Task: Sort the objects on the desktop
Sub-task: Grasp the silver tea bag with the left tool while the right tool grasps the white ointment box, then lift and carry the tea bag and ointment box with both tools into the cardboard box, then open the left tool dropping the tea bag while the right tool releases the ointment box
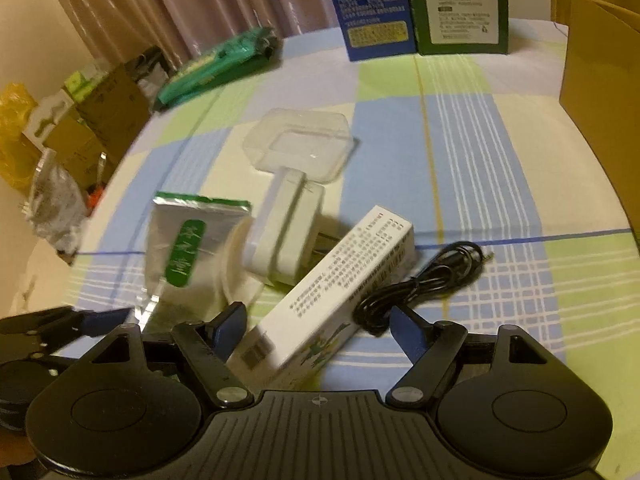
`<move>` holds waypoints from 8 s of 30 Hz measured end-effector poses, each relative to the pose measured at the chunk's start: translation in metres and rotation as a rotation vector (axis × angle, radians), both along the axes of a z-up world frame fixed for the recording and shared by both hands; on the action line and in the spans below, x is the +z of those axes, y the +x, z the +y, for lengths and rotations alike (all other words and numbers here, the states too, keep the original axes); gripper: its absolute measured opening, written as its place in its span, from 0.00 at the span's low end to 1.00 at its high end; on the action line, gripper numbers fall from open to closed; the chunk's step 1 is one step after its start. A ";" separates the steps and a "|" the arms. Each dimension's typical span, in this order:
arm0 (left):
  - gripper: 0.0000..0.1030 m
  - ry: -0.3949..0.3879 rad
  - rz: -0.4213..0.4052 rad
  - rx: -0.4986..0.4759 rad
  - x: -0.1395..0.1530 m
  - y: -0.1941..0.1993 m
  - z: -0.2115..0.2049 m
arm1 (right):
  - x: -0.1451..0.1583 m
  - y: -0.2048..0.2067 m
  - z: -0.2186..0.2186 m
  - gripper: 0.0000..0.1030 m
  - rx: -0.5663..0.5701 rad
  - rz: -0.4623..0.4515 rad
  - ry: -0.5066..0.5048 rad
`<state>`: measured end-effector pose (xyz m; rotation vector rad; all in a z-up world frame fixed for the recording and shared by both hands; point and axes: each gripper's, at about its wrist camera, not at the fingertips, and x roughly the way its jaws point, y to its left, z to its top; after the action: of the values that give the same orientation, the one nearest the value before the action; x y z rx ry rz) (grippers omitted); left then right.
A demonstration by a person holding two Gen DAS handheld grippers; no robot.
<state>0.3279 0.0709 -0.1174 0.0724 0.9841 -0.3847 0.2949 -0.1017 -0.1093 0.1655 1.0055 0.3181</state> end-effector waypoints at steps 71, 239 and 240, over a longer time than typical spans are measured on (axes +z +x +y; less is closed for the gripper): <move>0.62 0.037 0.067 0.037 0.010 -0.092 -0.079 | 0.004 -0.157 -0.090 0.56 0.247 -0.176 -0.234; 0.53 -0.193 -0.089 -0.103 0.146 -0.047 -0.319 | 0.135 -0.062 -0.347 0.46 -0.242 -0.329 -0.090; 0.55 -0.190 -0.089 -0.101 0.145 -0.049 -0.317 | 0.135 -0.064 -0.348 0.46 -0.244 -0.330 -0.092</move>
<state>0.2785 -0.2458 0.0274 -0.0330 0.8544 -0.5620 0.2305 -0.4493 0.0256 0.1451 0.6629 0.0717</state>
